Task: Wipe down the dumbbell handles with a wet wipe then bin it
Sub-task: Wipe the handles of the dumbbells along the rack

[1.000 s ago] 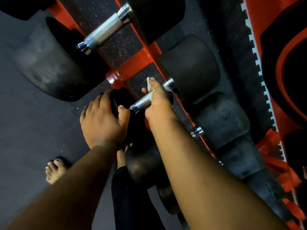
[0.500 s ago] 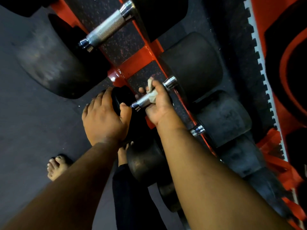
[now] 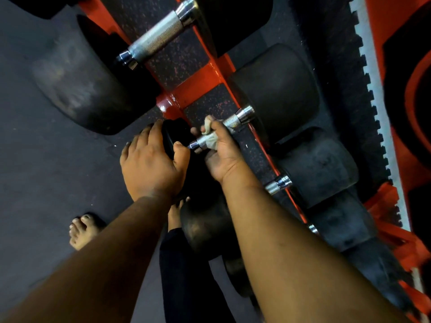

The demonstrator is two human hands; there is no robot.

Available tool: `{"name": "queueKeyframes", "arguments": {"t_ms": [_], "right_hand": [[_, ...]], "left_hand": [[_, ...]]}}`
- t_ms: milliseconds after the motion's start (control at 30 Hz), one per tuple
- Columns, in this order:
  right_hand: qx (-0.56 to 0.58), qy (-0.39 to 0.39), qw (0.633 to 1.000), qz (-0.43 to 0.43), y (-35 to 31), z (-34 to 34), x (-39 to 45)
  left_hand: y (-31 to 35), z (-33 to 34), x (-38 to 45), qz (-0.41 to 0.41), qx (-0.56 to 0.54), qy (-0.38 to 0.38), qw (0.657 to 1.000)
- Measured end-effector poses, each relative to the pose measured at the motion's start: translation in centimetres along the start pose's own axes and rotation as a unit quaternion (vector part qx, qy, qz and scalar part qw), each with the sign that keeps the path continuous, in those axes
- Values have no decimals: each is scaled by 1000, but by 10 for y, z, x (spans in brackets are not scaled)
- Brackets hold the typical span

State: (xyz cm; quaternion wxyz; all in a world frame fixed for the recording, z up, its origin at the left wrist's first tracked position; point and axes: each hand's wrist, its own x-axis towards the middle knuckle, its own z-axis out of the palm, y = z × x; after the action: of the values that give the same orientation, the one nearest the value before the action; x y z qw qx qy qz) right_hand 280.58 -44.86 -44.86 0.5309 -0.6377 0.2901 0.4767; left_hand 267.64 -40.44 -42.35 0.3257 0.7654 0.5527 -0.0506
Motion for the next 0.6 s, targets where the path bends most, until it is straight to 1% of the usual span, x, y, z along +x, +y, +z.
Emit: {"name": "queueKeyframes", "arguments": {"t_ms": [33, 67, 167, 200, 267, 333, 367, 433, 467, 500, 567, 600], "right_hand": [[-2, 6, 1000, -12, 1, -2, 1], [2, 32, 999, -12, 5, 2, 0], [-32, 180, 983, -20, 11, 22, 1], [-37, 199, 979, -19, 11, 27, 1], [-34, 184, 982, -1, 8, 31, 2], [-53, 122, 990, 35, 6, 22, -1], [-64, 70, 994, 45, 4, 14, -1], [-54, -46, 997, 26, 2, -2, -1], [-44, -77, 996, 13, 2, -6, -3], [-39, -83, 996, 3, 5, -6, -3], [-74, -9, 997, -37, 16, -2, 1], [-135, 43, 988, -57, 20, 0, -1]], "left_hand": [[1, 0, 0, 1, 0, 0, 1000], [-1, 1, 0, 0, 2, 0, 1000], [0, 0, 2, -4, 4, -6, 1000], [1, 0, 2, -4, 4, -7, 1000], [1, -1, 2, -1, 1, -6, 1000], [1, 0, 2, 0, -1, -4, 1000], [0, 0, 2, 1, -1, -3, 1000], [-1, 0, 1, 4, -1, -5, 1000], [-1, 0, 2, 4, 1, -4, 1000], [-3, 1, 2, 4, 3, -3, 1000], [-3, 2, 3, 6, 5, -2, 1000], [-3, 2, 3, 5, 5, -4, 1000]]}}
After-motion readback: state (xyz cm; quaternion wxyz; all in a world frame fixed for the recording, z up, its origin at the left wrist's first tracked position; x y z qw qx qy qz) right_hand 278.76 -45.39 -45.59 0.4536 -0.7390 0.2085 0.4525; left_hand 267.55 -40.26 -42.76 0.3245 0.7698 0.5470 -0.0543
